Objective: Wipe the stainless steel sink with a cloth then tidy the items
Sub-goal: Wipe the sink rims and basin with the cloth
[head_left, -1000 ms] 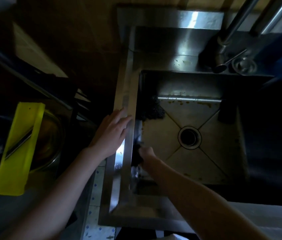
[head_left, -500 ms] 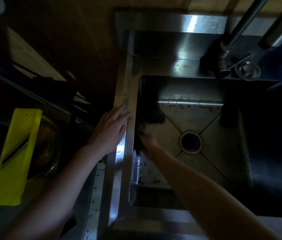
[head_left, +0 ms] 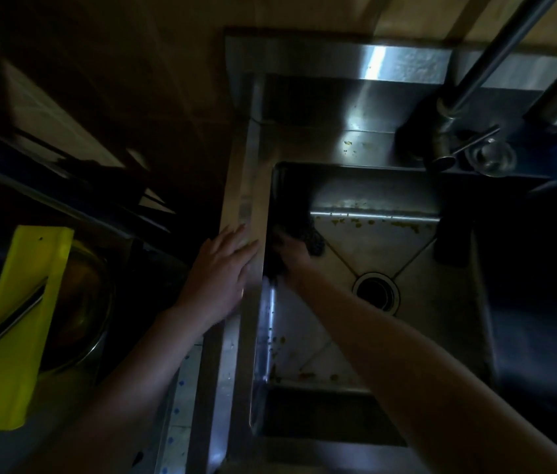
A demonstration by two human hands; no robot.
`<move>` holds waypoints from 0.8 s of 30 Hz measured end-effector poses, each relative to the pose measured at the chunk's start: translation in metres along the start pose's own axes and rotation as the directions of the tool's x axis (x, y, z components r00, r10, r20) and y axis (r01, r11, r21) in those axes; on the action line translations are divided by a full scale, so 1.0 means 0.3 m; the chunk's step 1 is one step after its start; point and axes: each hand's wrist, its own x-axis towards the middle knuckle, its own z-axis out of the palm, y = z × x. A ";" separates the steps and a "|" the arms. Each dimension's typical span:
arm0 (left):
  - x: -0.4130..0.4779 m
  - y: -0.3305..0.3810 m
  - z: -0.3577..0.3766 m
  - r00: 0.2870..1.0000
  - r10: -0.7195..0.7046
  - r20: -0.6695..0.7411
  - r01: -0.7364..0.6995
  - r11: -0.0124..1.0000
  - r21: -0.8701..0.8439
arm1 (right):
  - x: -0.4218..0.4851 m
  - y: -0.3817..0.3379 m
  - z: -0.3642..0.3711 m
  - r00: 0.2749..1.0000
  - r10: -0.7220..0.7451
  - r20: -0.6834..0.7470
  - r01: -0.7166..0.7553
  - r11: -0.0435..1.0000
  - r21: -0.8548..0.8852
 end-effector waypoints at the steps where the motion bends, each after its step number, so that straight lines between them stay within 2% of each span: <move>1: 0.004 0.002 0.001 1.000 -0.009 -0.003 0.009 1.000 -0.006 | 0.025 -0.068 0.008 0.998 -0.061 0.013 0.061 0.998 0.036; 4: 0.014 0.002 0.003 1.000 -0.012 0.006 0.012 1.000 -0.004 | 0.069 -0.165 0.015 0.991 -0.126 0.039 0.124 0.990 0.061; 8: 0.011 0.005 0.008 0.999 -0.033 0.006 0.033 0.999 -0.015 | 0.005 -0.040 -0.006 0.990 -0.134 0.038 0.132 0.991 0.030; 12: 0.013 0.014 0.003 1.000 -0.022 -0.012 0.022 0.999 -0.031 | -0.104 0.239 -0.058 1.000 0.013 0.022 -0.010 0.989 -0.150; 15: 0.022 0.027 -0.004 1.000 -0.019 0.024 0.018 1.000 0.024 | -0.183 0.433 -0.083 0.983 0.181 -0.020 -0.182 0.972 -0.152; 18: 0.025 0.043 -0.017 0.999 -0.032 0.005 0.032 0.993 0.116 | -0.217 0.502 -0.084 0.968 0.248 -0.042 -0.251 0.961 -0.112; 21: 0.045 0.046 -0.025 1.000 -0.013 0.016 0.010 0.985 0.175 | -0.174 0.459 -0.074 0.971 0.229 -0.072 -0.235 0.968 -0.090; 24: 0.101 0.035 -0.038 0.999 0.013 0.052 -0.024 0.976 0.217 | -0.095 0.320 -0.058 0.992 0.111 -0.055 -0.116 0.990 -0.086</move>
